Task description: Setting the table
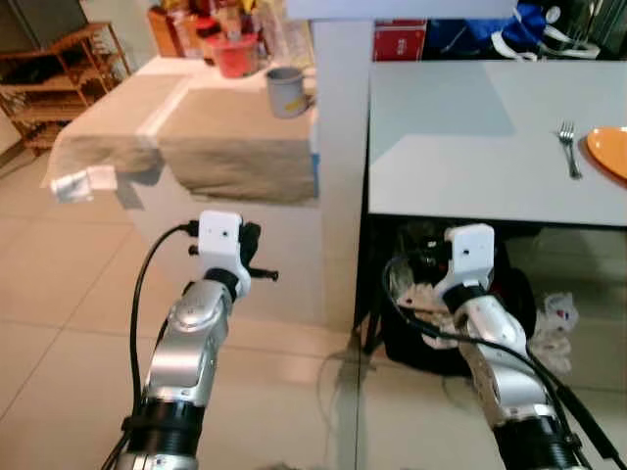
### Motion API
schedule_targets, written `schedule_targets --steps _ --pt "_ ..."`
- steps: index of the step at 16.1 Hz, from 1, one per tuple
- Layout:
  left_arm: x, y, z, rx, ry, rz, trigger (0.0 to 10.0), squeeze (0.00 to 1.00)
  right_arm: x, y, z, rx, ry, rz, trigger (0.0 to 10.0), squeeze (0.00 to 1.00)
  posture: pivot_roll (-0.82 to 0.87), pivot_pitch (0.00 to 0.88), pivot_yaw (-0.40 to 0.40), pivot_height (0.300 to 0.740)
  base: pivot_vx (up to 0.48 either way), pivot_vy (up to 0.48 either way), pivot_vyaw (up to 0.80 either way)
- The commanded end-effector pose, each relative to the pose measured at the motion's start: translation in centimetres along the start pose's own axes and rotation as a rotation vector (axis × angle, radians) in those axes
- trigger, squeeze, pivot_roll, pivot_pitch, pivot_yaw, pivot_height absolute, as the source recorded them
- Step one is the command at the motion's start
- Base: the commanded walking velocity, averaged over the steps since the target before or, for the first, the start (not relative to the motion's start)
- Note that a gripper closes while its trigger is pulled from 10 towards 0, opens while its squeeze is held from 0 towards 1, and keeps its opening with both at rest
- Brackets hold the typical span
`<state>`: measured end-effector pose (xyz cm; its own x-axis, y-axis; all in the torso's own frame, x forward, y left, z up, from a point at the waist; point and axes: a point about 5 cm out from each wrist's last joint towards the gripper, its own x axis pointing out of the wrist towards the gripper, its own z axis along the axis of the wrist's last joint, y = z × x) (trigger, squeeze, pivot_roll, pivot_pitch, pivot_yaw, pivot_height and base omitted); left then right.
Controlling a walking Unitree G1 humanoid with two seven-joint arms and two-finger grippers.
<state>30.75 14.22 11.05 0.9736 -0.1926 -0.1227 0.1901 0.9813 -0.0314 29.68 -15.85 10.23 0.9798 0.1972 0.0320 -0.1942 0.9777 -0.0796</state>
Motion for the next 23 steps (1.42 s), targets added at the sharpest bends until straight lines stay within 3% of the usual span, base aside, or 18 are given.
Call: schedule_targets --steps 1,18,23 --pt "0.16 -0.03 0.5 0.015 -0.018 0.001 10.0 0.0 0.01 -0.17 0.29 -0.011 -0.01 -0.004 10.0 0.0 -0.15 0.0 0.084 0.736 0.289 0.382 0.0" --pt "0.3 -0.48 1.11 0.034 -0.031 -0.016 10.0 0.0 -0.39 0.2 -0.14 -0.001 0.001 0.001 10.0 0.0 -0.14 0.0 0.087 0.736 0.36 0.315 0.0" --pt "0.56 -0.86 1.4 0.07 -0.036 -0.044 10.0 0.0 -0.36 0.42 -0.14 -0.01 -0.002 0.012 10.0 0.0 -0.14 0.0 0.086 0.736 0.445 0.0 0.0"
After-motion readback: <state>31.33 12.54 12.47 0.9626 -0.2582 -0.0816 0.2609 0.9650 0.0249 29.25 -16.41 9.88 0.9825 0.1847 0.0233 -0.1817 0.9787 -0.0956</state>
